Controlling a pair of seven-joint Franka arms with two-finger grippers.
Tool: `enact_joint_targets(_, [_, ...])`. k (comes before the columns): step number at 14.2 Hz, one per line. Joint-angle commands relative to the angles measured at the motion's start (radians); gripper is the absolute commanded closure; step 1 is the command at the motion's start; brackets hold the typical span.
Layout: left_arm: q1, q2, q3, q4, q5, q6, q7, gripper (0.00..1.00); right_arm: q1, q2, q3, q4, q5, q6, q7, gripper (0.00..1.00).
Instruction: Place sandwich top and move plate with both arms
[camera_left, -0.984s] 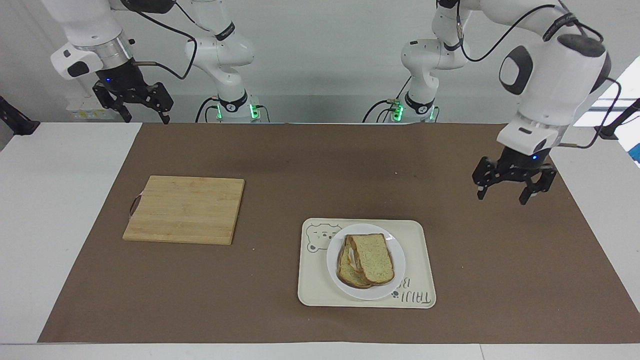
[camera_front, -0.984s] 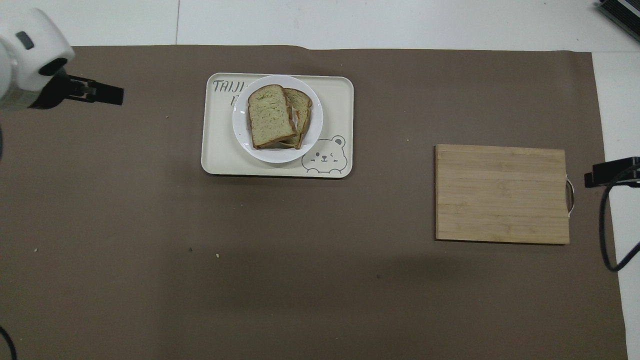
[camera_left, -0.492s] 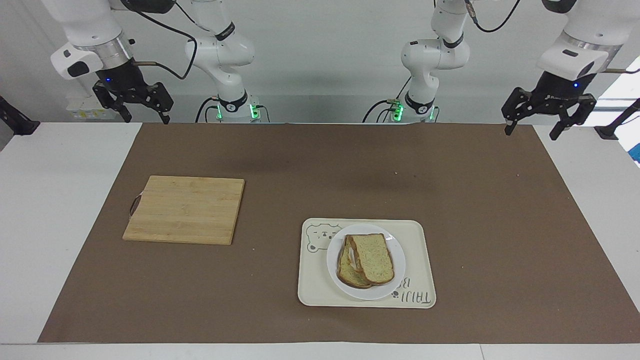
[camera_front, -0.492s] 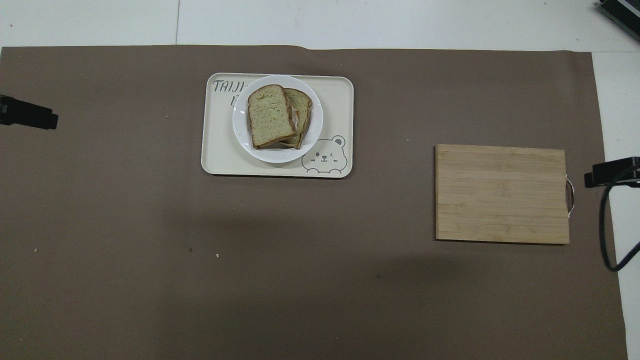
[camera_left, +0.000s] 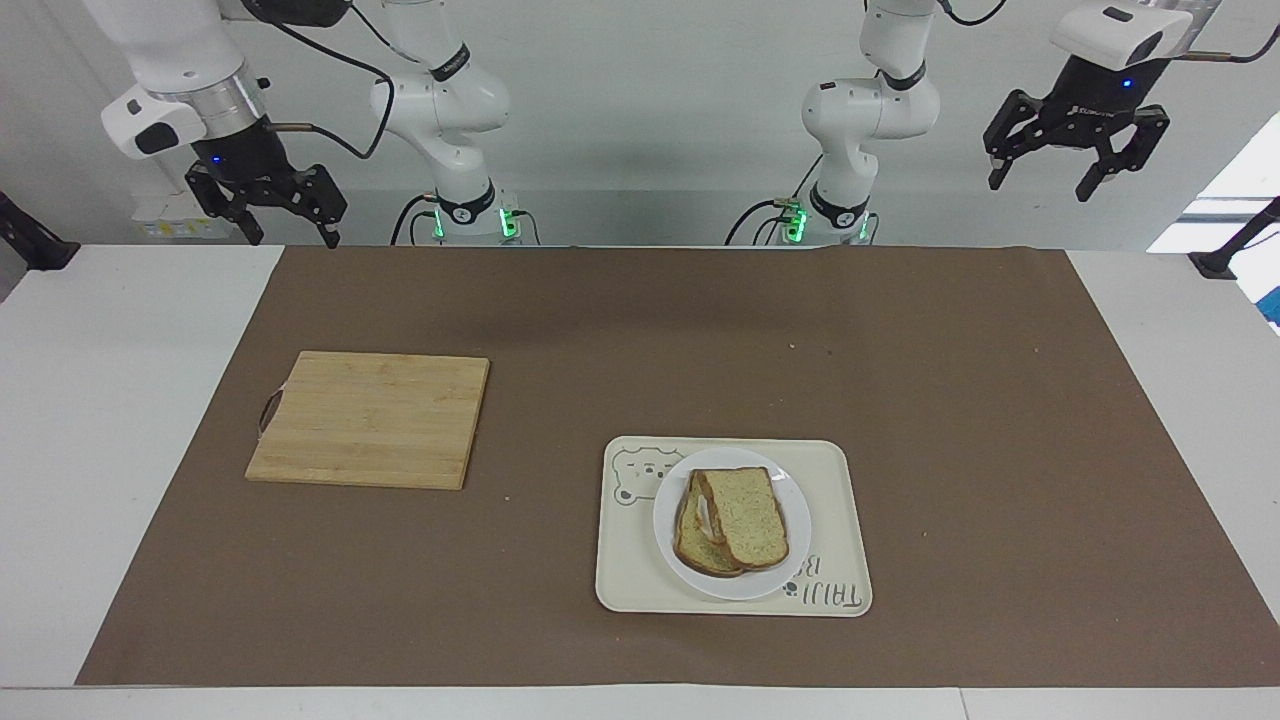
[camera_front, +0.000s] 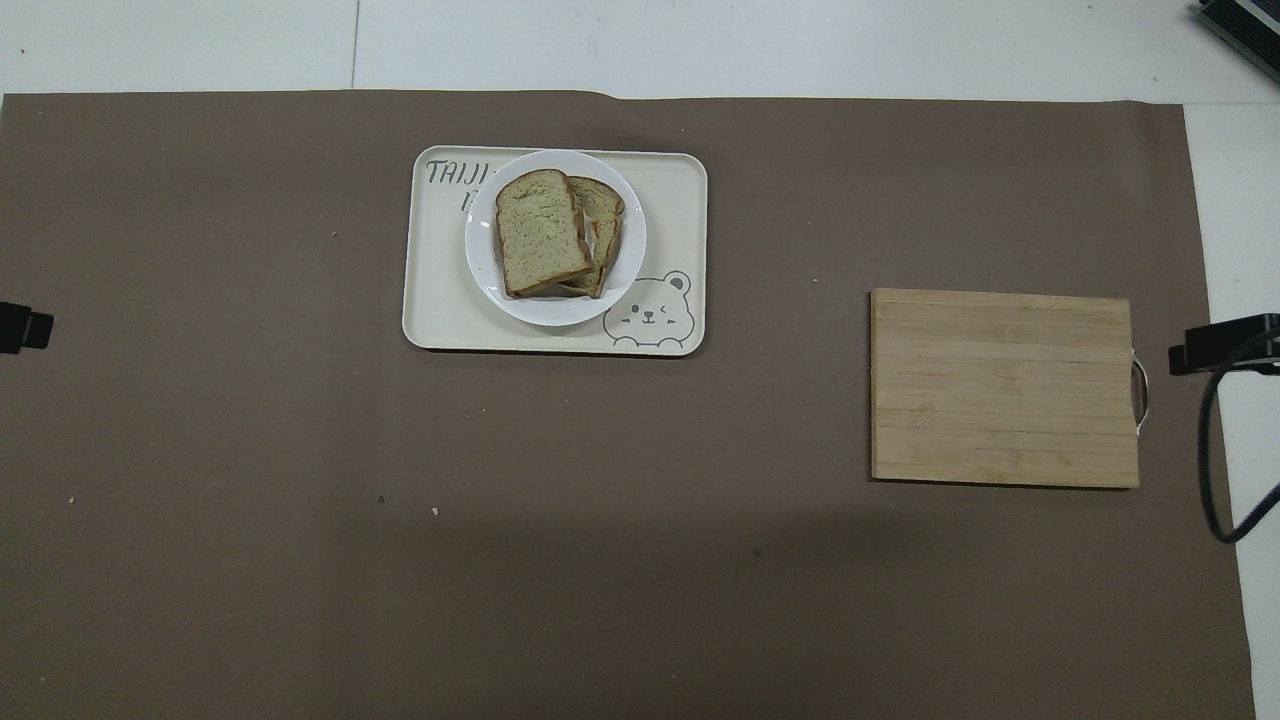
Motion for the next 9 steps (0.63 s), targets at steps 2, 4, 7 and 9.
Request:
enact_joint_targets(2, [0.003,-0.020,0.014,-0.024,-0.020,-0.004,0.003,0.00,0.006,-0.013,-0.005,-0.012,-0.004,0.010,-0.018,0.00])
enact_joint_targets(4, [0.003,-0.012,0.020,-0.020,-0.031,-0.017,0.000,0.00,0.006,-0.013,-0.005,-0.012,-0.006,0.010,-0.018,0.00])
enact_joint_targets(7, [0.006,-0.003,0.029,0.003,-0.042,-0.024,-0.002,0.00,0.006,-0.013,-0.005,-0.012,-0.006,0.010,-0.018,0.00])
enact_joint_targets(9, [0.021,0.003,0.040,0.020,-0.063,-0.058,-0.002,0.00,0.006,-0.013,-0.005,-0.011,-0.006,0.010,-0.018,0.00])
